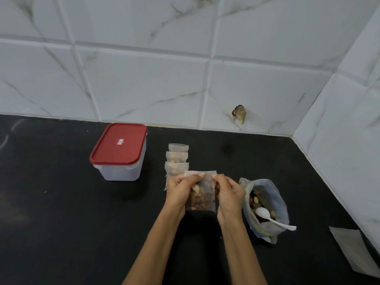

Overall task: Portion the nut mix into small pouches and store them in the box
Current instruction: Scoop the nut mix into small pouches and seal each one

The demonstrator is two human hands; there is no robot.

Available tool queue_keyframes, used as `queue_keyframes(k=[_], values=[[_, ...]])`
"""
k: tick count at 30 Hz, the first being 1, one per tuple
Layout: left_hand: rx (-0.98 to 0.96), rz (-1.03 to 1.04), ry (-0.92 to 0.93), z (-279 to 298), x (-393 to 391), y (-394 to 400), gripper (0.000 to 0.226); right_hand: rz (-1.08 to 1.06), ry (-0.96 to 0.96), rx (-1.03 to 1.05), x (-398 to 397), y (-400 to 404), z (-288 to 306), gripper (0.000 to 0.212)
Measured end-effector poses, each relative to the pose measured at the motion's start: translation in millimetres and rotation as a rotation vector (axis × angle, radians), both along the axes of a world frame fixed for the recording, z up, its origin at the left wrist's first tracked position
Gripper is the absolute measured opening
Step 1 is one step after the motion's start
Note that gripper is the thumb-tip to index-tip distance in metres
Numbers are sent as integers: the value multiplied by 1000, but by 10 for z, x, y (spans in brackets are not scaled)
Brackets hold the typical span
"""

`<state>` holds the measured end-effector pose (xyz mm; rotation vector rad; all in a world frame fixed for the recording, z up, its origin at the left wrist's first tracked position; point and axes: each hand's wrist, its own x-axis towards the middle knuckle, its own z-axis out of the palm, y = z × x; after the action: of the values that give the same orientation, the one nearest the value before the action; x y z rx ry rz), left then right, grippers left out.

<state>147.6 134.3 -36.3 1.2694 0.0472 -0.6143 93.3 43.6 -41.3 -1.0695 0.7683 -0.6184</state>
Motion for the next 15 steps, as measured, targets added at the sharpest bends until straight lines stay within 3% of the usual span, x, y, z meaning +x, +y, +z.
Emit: queue_keyframes(k=[4,7,15], values=[[11,17,54,-76,68,150,16,-9,40,12,56,93,-56,28],[16,24,72,-133,98,233,17,1,56,32,82,158,-91,18],[76,21,8,-302,221,431,7,22,108,31,166,370,-251,18]])
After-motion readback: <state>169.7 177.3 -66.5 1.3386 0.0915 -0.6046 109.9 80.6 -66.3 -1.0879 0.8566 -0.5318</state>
